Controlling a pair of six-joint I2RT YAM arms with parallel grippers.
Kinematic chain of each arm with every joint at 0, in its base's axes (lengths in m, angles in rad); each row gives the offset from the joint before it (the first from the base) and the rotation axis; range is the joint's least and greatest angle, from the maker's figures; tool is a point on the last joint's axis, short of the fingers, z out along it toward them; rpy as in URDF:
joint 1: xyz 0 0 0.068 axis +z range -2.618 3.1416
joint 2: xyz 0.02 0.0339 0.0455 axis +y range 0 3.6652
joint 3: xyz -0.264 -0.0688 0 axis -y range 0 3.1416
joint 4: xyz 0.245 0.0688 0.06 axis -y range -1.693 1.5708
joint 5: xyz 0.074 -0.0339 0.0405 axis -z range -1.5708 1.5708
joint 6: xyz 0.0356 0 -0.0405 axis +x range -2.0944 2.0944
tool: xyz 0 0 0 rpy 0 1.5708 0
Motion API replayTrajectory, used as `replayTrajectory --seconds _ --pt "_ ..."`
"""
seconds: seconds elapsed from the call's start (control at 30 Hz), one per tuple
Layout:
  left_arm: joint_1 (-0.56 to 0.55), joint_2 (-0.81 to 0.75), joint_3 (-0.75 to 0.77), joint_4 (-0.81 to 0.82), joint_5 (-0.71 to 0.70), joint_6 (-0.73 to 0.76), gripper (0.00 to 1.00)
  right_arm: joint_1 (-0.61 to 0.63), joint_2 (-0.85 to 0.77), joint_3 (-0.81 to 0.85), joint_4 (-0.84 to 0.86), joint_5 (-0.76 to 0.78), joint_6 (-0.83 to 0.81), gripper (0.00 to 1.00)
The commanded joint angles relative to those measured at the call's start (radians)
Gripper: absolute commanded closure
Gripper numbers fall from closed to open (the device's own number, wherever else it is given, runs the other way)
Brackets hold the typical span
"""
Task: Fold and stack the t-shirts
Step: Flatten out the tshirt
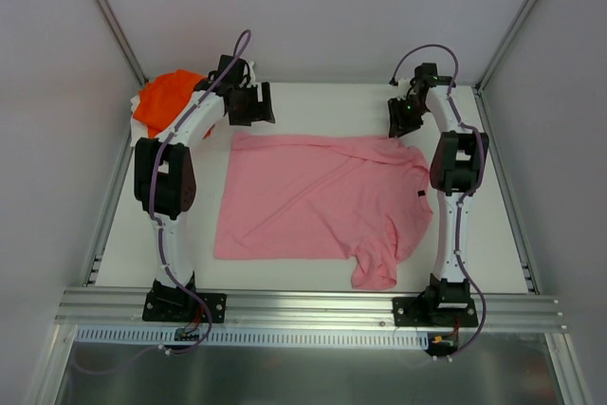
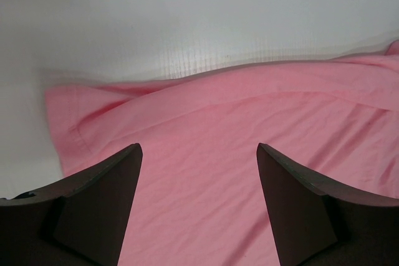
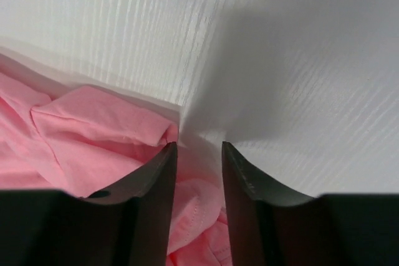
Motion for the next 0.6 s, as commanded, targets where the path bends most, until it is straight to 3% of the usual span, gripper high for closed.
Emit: replayTrajectory --seconds 0.0,0.1,0.23,0.43,0.57 --pt "-0.011 -0.034 0.048 -0.028 0.007 0.024 0.24 -0.002 0.016 0.055 0.004 -0.013 0.005 0.64" --pt "-0.013 -0.031 0.054 -0.031 0.007 0.023 0.24 -0.005 0.024 0.063 0.006 -0.018 0.008 0.72" --pt "-0.016 -0.030 0.059 -0.037 0.001 0.020 0.24 -0.006 0.023 0.064 0.000 -0.033 0.016 0.72" --pt "-0.025 -0.023 0.060 -0.036 -0.005 0.014 0.24 -0.006 -0.008 0.055 0.004 -0.041 0.033 0.55" --pt "-0.033 -0.019 0.060 -0.033 -0.004 0.008 0.24 -0.005 -0.017 0.072 0.015 -0.056 0.047 0.52"
